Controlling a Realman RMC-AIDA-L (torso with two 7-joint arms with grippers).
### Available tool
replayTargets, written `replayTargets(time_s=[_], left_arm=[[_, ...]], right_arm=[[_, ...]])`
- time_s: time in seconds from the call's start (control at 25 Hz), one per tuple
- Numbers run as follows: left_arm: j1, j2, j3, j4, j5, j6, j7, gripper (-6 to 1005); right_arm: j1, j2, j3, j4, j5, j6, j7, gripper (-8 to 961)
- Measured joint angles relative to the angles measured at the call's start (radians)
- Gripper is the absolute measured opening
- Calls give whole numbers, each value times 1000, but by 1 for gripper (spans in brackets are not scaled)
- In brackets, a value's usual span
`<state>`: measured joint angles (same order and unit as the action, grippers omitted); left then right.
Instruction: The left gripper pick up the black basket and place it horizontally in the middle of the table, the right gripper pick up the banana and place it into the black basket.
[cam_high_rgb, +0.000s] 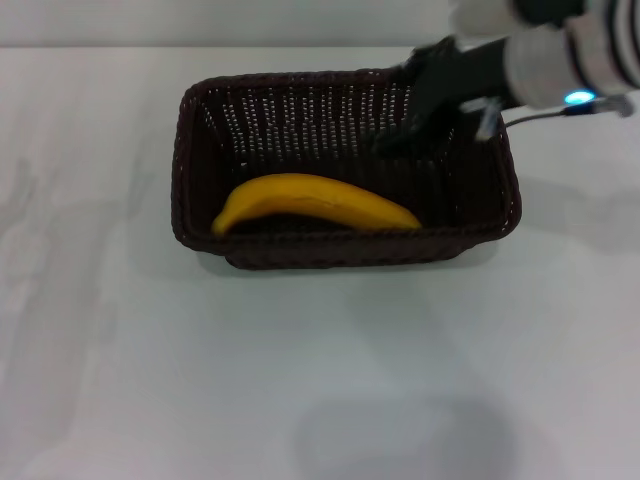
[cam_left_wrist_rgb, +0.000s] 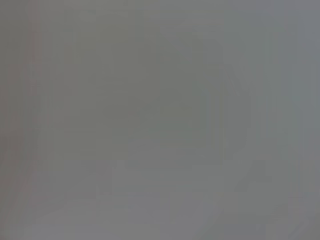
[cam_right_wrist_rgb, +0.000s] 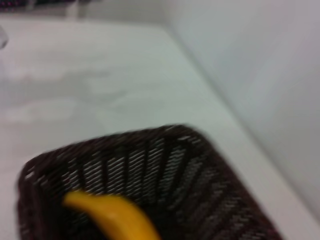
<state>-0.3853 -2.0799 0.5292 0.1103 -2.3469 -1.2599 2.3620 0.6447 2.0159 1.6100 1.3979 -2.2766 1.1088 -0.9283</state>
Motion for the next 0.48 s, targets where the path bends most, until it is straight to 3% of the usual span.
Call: replayTargets(time_s=[0.2, 0.32, 0.48], left_arm=[[-1, 0, 0, 0, 0, -2, 0, 872], [0, 0, 0, 0, 0, -4, 0, 872], [6, 0, 0, 0, 0, -8, 0, 872]], right_arm=[[-118, -2, 145, 46, 201, -33, -120, 826], [-202, -3, 268, 3, 491, -35, -287, 820], [-274, -6, 384, -197, 940, 0, -573, 816]])
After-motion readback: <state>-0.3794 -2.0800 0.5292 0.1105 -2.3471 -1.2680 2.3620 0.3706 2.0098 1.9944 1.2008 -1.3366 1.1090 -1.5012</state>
